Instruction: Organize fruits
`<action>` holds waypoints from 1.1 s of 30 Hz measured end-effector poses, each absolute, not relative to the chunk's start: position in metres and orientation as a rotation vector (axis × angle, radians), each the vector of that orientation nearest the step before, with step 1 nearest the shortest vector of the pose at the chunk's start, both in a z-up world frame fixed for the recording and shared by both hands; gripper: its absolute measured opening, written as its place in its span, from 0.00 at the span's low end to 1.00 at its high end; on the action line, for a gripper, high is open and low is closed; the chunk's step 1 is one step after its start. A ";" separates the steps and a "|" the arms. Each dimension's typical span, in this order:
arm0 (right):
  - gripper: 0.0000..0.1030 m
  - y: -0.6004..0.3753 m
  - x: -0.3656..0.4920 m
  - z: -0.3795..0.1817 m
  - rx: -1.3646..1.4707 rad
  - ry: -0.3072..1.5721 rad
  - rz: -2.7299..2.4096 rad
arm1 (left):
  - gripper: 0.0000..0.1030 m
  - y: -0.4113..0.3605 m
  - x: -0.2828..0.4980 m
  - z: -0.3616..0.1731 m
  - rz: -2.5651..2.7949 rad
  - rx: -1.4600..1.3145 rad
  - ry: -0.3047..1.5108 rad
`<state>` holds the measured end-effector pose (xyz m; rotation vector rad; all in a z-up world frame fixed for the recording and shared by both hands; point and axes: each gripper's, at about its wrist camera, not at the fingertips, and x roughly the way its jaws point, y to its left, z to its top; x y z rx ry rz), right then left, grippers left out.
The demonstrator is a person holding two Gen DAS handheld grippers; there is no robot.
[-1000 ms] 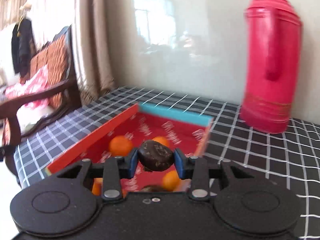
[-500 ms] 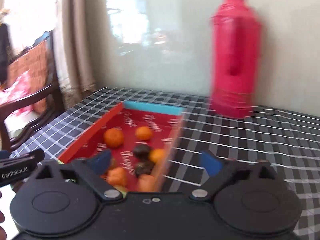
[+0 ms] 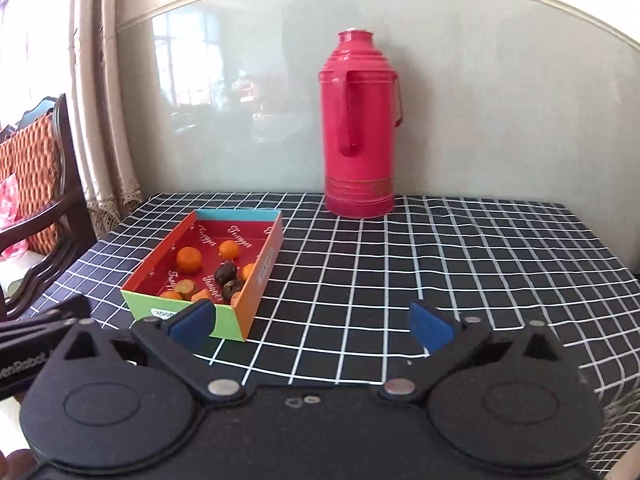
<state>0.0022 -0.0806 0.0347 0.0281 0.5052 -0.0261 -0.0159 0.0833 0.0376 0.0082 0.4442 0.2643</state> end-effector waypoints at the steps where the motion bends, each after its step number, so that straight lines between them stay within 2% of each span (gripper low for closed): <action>1: 0.94 -0.079 0.000 0.036 0.023 0.500 -0.029 | 1.00 0.083 -0.018 0.038 0.272 0.012 0.443; 33: 0.94 -0.072 -0.005 0.036 -0.025 0.483 -0.034 | 1.00 0.085 -0.016 0.028 0.281 0.016 0.470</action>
